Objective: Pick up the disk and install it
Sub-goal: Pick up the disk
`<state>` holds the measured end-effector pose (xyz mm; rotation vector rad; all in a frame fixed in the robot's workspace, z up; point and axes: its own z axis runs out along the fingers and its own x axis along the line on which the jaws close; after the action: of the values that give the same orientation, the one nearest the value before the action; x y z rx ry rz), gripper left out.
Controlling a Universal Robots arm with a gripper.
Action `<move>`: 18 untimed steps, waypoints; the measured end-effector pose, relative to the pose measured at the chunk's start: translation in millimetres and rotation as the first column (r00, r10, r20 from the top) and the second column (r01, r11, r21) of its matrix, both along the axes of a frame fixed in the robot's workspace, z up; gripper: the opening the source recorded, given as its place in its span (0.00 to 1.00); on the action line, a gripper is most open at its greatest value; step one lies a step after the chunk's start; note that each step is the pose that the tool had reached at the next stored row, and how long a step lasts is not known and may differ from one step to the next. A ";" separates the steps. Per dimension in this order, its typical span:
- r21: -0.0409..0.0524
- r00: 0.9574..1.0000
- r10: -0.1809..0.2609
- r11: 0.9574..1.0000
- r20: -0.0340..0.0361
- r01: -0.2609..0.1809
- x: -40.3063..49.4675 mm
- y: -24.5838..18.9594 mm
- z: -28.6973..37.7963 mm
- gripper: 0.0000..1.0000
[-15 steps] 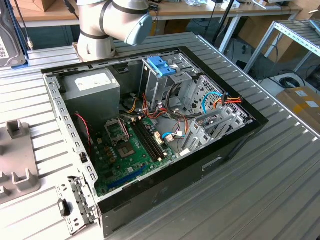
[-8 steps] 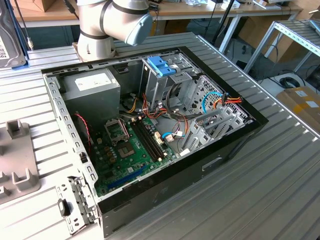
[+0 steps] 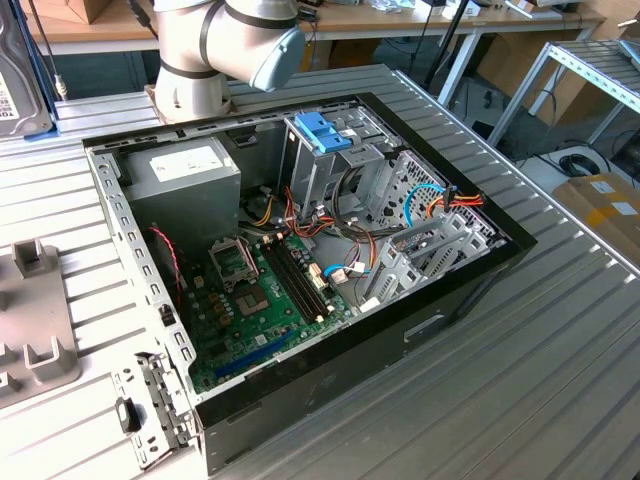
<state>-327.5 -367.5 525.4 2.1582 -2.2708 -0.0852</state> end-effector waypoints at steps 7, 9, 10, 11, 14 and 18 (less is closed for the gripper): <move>0.000 1.000 0.000 1.000 0.000 0.000 0.0 -1.6 -0.3 0.37; 0.000 1.000 0.000 1.000 0.000 0.000 0.1 -2.0 -0.4 0.37; 0.000 1.000 0.000 1.000 0.000 0.000 0.1 -2.2 -0.4 0.37; 0.000 1.000 0.000 1.000 0.000 0.000 0.1 -2.5 -0.5 0.37; 0.000 1.000 0.000 1.000 0.000 0.000 0.2 -3.1 -0.7 0.37; 0.000 1.000 0.000 1.000 0.000 0.000 0.5 -3.9 -1.0 0.37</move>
<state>-326.9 -371.4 524.5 2.1581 -2.2707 -0.0852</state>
